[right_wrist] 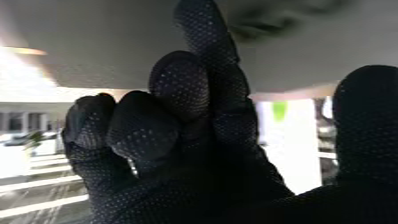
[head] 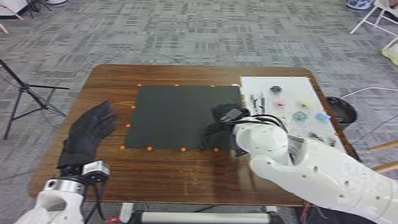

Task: Arrange flowers

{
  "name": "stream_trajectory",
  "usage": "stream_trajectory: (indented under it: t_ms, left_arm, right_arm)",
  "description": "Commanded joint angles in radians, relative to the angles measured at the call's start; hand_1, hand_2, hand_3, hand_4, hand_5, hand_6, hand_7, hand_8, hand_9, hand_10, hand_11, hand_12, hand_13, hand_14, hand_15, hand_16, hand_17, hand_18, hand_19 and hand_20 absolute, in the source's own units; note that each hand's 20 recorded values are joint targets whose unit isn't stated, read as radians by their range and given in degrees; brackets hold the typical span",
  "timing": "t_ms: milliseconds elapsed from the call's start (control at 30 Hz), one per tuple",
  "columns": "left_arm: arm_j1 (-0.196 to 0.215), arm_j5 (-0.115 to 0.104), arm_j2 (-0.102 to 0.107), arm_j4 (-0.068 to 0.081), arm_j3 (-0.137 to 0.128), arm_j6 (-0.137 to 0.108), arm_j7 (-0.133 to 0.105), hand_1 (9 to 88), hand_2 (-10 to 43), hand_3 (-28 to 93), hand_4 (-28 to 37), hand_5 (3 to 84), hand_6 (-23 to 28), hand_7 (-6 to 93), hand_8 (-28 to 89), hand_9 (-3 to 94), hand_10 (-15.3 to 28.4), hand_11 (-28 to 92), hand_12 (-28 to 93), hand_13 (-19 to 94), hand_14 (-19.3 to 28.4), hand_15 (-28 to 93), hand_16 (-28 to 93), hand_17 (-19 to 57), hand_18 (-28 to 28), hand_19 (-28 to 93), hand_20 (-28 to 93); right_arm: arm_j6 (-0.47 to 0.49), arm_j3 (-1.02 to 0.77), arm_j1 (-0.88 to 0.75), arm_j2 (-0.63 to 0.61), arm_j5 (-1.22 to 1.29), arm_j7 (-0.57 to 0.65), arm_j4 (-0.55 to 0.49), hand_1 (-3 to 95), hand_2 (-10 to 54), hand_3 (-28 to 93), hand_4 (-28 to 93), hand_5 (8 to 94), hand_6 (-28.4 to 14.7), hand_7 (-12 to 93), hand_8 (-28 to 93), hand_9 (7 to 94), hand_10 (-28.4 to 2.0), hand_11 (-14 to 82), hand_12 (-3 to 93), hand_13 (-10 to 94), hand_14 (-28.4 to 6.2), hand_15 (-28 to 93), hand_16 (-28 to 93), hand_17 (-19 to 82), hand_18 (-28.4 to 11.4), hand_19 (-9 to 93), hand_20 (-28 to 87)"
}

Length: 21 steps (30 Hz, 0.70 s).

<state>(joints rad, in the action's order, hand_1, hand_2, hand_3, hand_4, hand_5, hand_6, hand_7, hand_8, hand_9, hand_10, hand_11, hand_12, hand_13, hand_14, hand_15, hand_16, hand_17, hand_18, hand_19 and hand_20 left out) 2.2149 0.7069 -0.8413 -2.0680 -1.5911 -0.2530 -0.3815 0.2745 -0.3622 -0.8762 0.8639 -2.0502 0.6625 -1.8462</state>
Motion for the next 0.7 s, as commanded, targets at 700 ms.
stream_trajectory:
  t_ms: [700]
  left_arm:
    - [0.056, -0.015, 0.0, -0.028, -0.04, 0.001, -0.023, 25.4, -5.7, 68, -27.2, 30.9, 3.0, 20.8, -9, 23.0, 10.8, 19, 20, 18, 13.1, 27, 7, -10.1, 19.5, 38, 13]
  right_arm:
    - [0.069, 0.071, 0.014, 0.008, -0.033, 0.042, -0.044, 9.7, -0.8, 70, -28, 82.1, -0.1, 32, -9, 77.9, -12.8, 56.9, 46.0, 72, -13.3, 81, 42, 35, -25.2, 91, 46]
